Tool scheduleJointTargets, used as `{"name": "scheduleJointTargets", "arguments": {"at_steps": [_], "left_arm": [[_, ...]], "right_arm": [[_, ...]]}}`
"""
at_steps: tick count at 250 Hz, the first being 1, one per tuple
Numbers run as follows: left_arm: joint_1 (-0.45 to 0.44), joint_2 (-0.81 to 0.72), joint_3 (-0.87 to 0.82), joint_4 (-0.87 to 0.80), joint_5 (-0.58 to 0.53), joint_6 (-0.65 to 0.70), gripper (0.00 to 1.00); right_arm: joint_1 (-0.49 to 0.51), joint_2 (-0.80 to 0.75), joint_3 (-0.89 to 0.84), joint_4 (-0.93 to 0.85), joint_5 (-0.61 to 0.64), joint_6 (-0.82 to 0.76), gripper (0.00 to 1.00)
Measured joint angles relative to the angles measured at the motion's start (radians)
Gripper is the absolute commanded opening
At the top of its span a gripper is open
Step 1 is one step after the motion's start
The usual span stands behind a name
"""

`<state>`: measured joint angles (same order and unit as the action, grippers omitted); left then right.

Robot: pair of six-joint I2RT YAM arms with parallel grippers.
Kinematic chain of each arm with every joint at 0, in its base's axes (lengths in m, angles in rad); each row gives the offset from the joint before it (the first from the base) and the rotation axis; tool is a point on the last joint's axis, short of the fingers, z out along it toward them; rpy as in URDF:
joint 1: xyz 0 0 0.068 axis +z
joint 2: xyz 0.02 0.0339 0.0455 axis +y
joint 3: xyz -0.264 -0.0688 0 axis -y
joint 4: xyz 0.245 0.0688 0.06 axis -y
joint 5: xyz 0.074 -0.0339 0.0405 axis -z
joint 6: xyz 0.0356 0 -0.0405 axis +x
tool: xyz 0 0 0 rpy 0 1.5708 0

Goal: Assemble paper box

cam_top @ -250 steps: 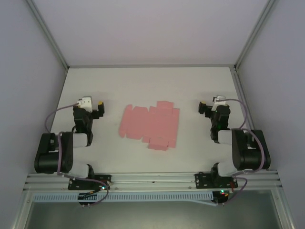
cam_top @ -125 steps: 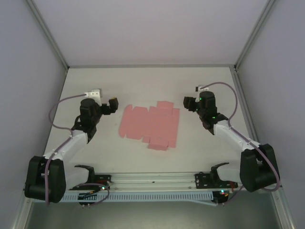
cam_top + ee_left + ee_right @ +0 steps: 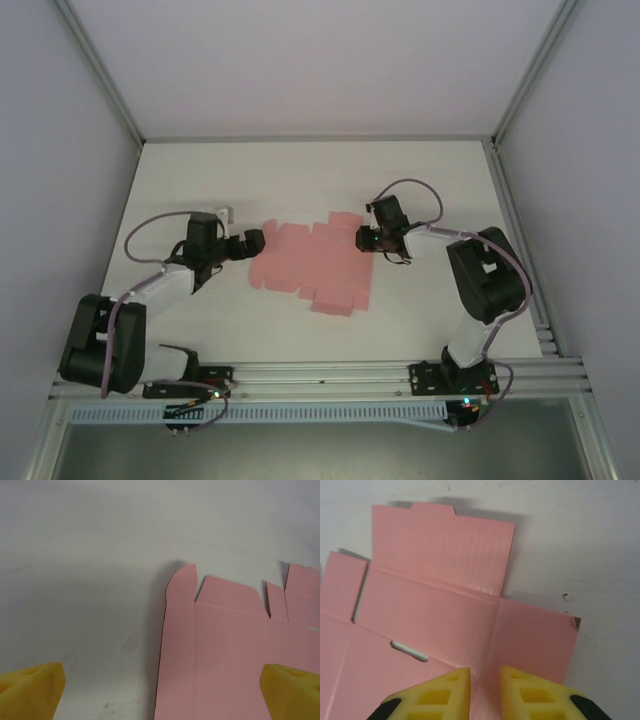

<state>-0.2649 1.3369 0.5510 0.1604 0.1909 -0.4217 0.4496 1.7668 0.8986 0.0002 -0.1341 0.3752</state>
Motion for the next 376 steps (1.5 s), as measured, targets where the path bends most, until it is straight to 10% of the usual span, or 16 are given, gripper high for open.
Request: {"name": "scheduleJointTargets", "arguments": {"at_steps": [92, 155, 212, 376], "left_arm": [[-0.008, 0.167, 0.034, 0.028, 0.186, -0.037, 0.89], [-0.062, 0.219, 0.062, 0.059, 0.259, -0.064, 0.57], [-0.089, 0.243, 0.077, 0.074, 0.274, -0.092, 0.00], [-0.115, -0.185, 0.210, -0.019, 0.284, -0.043, 0.00]], "right_arm": [[0.000, 0.029, 0.024, 0.009, 0.006, -0.015, 0.19], [0.000, 0.030, 0.022, 0.018, 0.008, -0.015, 0.19], [0.000, 0.029, 0.007, 0.047, 0.010, -0.008, 0.22], [-0.172, -0.385, -0.020, 0.023, -0.238, -0.019, 0.77]]}}
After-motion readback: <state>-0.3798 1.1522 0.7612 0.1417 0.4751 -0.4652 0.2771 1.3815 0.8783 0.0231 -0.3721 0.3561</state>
